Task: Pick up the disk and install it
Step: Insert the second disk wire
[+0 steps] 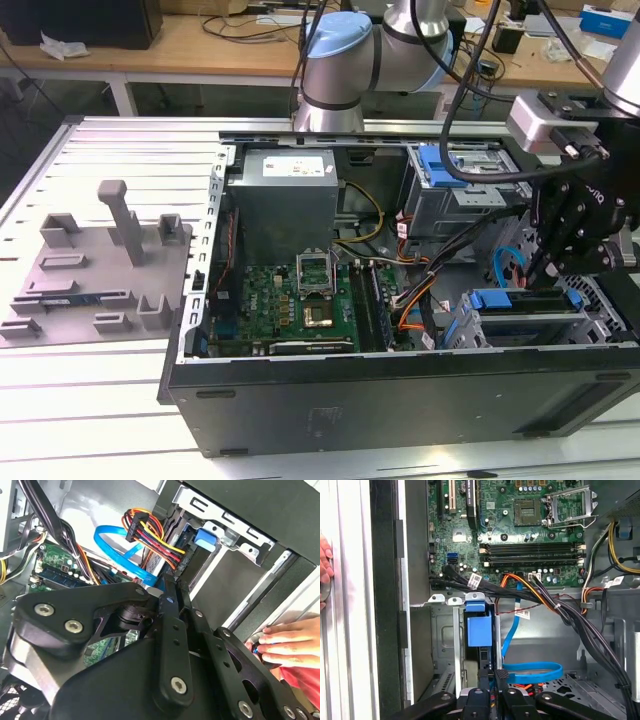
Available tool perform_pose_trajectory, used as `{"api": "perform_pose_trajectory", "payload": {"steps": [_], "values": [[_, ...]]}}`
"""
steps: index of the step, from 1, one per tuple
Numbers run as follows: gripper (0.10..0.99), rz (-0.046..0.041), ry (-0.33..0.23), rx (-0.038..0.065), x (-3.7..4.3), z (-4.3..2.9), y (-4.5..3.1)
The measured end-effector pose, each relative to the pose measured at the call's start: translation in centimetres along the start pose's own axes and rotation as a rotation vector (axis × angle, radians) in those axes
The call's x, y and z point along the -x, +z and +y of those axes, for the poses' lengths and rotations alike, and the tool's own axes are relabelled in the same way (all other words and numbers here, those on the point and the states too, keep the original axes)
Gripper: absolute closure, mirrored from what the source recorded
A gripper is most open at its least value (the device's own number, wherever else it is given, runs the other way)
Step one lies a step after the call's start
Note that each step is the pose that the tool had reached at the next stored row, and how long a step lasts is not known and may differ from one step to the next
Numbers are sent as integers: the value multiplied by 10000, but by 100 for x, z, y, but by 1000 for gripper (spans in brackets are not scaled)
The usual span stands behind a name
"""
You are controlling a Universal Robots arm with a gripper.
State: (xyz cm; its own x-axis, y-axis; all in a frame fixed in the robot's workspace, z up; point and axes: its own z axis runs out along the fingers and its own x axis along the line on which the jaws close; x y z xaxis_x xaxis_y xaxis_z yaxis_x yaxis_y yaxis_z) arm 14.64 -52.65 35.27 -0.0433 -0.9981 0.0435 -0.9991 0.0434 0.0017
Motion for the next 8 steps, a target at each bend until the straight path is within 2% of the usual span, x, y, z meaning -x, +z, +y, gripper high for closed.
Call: {"api": "perform_pose_trajectory", "payload": {"steps": [8], "values": [[925,0,0,0,-10,-14,31]]}}
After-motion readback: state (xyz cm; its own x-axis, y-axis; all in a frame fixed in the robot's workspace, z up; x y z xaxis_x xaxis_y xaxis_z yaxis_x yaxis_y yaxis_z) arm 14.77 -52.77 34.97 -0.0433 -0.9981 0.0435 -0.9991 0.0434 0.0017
